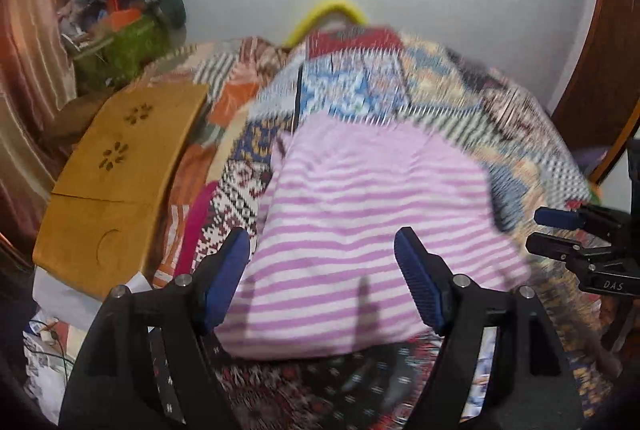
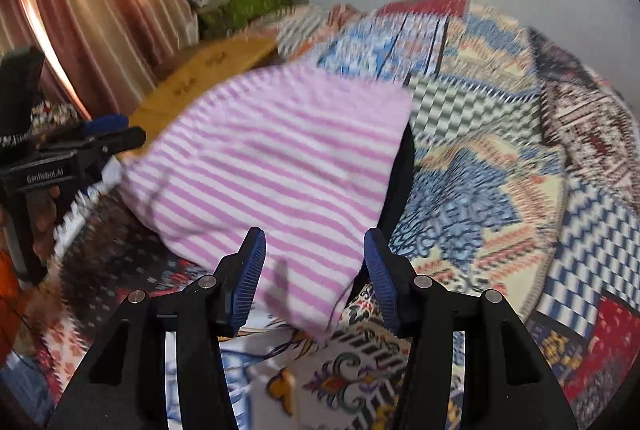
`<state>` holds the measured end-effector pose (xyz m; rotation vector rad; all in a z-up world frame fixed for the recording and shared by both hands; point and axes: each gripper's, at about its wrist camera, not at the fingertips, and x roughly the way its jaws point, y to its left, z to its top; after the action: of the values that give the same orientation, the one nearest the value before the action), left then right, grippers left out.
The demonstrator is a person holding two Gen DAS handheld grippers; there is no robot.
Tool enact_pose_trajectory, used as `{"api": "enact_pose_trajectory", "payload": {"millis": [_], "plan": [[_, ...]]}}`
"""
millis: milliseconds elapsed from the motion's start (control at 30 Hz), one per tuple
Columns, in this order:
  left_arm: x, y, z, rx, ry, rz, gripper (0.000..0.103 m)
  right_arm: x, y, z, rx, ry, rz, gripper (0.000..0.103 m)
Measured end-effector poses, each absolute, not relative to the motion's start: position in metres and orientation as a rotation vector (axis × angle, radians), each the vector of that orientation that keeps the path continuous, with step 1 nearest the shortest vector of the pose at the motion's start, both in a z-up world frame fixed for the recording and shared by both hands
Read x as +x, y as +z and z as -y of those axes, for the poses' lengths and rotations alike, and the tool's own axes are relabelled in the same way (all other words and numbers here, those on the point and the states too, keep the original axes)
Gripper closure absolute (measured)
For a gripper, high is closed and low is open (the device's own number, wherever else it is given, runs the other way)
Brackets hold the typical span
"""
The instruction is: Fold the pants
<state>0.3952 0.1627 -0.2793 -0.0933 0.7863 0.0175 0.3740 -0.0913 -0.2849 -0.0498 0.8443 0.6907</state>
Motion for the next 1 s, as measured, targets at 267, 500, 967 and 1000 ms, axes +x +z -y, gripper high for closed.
{"api": "enact_pose_trajectory", "payload": {"millis": [267, 500, 967, 1000], "plan": [[0.316, -0.187, -0.133, -0.083, 0.017, -0.560, 0.027, 0.303, -0.183, 0.127, 0.030, 0.671, -0.578, 0.052], [0.226, -0.115, -0.097, -0.034, 0.003, -0.364, 0.027, 0.221, -0.111, 0.148, 0.043, 0.661, -0.358, 0.048], [0.082, -0.059, -0.056, -0.026, -0.008, -0.151, 0.018, 0.094, -0.060, 0.166, 0.074, 0.667, -0.097, 0.035], [0.077, -0.059, -0.054, -0.023, -0.005, -0.143, 0.016, 0.091, -0.061, 0.166, 0.075, 0.663, -0.090, 0.034]]}}
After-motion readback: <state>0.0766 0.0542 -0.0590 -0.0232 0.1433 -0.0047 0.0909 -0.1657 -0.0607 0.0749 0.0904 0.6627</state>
